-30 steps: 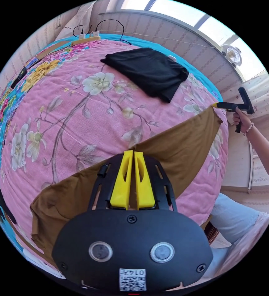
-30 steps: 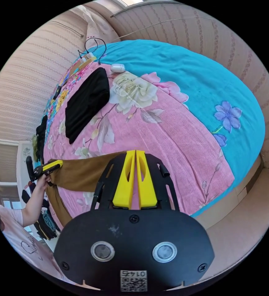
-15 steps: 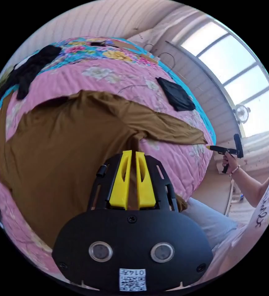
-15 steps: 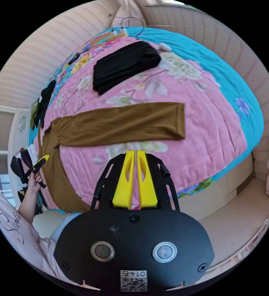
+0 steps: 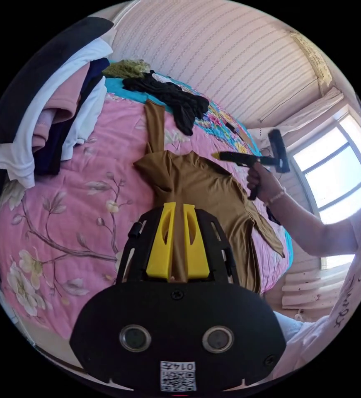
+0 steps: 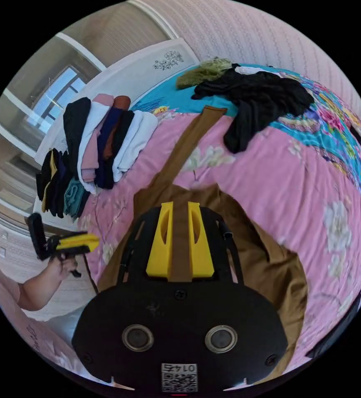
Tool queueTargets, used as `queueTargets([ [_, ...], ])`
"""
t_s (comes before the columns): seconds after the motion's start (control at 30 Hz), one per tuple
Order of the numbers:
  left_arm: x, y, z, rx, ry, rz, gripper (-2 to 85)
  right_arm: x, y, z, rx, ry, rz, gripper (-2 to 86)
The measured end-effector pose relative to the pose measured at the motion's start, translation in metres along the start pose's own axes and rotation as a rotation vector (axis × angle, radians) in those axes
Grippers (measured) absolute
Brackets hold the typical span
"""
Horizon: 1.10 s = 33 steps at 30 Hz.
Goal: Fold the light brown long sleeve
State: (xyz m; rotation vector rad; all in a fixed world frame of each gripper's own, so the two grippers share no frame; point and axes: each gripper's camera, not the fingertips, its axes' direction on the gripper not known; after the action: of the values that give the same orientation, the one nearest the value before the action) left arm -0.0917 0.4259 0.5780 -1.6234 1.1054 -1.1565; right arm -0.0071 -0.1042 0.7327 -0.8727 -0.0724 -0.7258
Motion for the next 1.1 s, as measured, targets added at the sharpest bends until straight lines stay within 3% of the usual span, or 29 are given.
queueTargets([
  [0.17, -0.016, 0.037, -0.063, -0.007, 0.027, -0.036, 3.8, -0.044, -0.161, 0.089, -0.079, 0.018, 0.076, 8.8],
  [0.3, -0.037, 0.062, -0.112, 0.030, 0.025, -0.122, 3.7, -0.050, -0.212, 0.134, -0.199, 0.108, 0.200, 6.1],
  [0.37, -0.050, 0.077, -0.147, 0.057, 0.009, -0.182, 3.3, -0.074, -0.230, 0.128, -0.167, 0.095, 0.114, 2.9],
  [0.4, -0.052, 0.081, -0.156, 0.066, 0.006, -0.196, 3.3, -0.082, -0.233, 0.124, -0.151, 0.054, 0.073, 2.6],
  [0.53, -0.049, 0.102, -0.219, 0.139, 0.113, -0.199, 3.9, -0.150, -0.237, 0.089, -0.138, -0.426, -0.272, 1.8],
  [0.6, -0.040, 0.112, -0.245, 0.179, 0.144, -0.189, 4.0, -0.189, -0.225, 0.078, -0.243, -0.602, -0.442, 1.9],
  [0.67, -0.032, 0.127, -0.276, 0.184, 0.134, -0.224, 4.1, -0.243, -0.193, 0.075, -0.472, -0.767, -0.670, 2.2],
  [0.73, -0.032, 0.139, -0.294, 0.166, 0.101, -0.268, 4.1, -0.273, -0.163, 0.084, -0.641, -0.705, -0.802, 2.9],
  [0.77, -0.033, 0.147, -0.302, 0.142, 0.066, -0.291, 4.1, -0.284, -0.145, 0.094, -0.707, -0.572, -0.840, 3.6],
  [0.87, -0.038, 0.154, -0.316, 0.061, -0.036, -0.325, 4.4, -0.290, -0.124, 0.109, -0.748, -0.332, -0.787, 4.9],
  [1.1, -0.064, 0.111, -0.344, 0.067, -0.243, -0.302, 6.1, -0.252, -0.149, 0.051, -0.408, -0.246, -0.393, 4.5],
])
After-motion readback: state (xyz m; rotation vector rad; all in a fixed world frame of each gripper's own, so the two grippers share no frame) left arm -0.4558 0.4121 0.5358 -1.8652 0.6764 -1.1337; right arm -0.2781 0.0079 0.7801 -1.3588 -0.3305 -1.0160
